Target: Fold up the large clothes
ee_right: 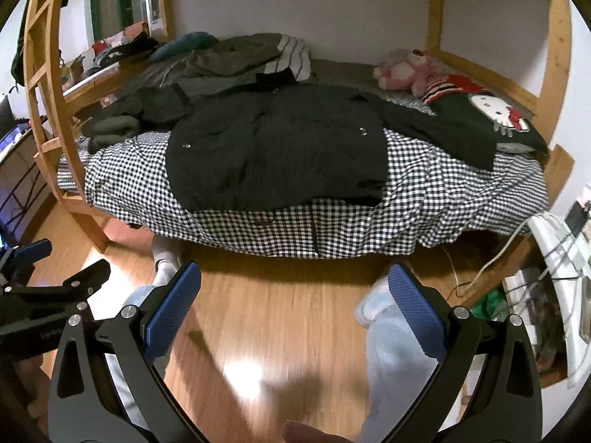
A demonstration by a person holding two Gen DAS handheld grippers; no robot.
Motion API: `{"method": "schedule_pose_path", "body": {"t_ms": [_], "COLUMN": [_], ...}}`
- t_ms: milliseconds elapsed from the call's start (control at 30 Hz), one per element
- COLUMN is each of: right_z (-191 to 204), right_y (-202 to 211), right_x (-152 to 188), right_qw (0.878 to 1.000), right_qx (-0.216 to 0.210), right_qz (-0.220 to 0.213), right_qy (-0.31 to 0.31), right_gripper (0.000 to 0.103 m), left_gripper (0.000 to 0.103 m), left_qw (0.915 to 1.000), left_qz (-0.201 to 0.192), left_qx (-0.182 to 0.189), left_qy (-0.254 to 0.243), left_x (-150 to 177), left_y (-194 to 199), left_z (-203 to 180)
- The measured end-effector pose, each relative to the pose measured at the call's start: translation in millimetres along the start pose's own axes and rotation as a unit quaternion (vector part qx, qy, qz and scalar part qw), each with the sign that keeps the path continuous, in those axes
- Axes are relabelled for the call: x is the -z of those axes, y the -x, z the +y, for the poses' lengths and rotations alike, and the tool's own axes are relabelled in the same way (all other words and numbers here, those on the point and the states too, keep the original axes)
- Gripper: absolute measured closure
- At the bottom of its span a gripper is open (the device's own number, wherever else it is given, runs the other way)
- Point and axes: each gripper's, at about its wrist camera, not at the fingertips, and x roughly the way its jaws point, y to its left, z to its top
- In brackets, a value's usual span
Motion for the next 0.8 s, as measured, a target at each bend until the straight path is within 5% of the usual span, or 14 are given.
{"method": "schedule_pose_path", "body": {"t_ms": [367, 800], "right_z": [1, 41], "right_y": [-84, -187], "right_x": [-44, -144], "right_qw": [1.000, 0.999], "right_qx": [-0.018, -0.027], "right_qz": [0.019, 0.017], "right_qy": [-0.007, 0.013], "right_gripper": [0.003, 0.003], "left_gripper": [0.004, 0.004], "left_qw": [0.9988, 0.9989], "left_qz": [0.035, 0.037], "left_qx": [-0.032, -0.028], "left_qy": [-0.010, -0.009], "left_x": [-63, -189], "left_y": [-79, -173], "left_z": [-1, 30]}}
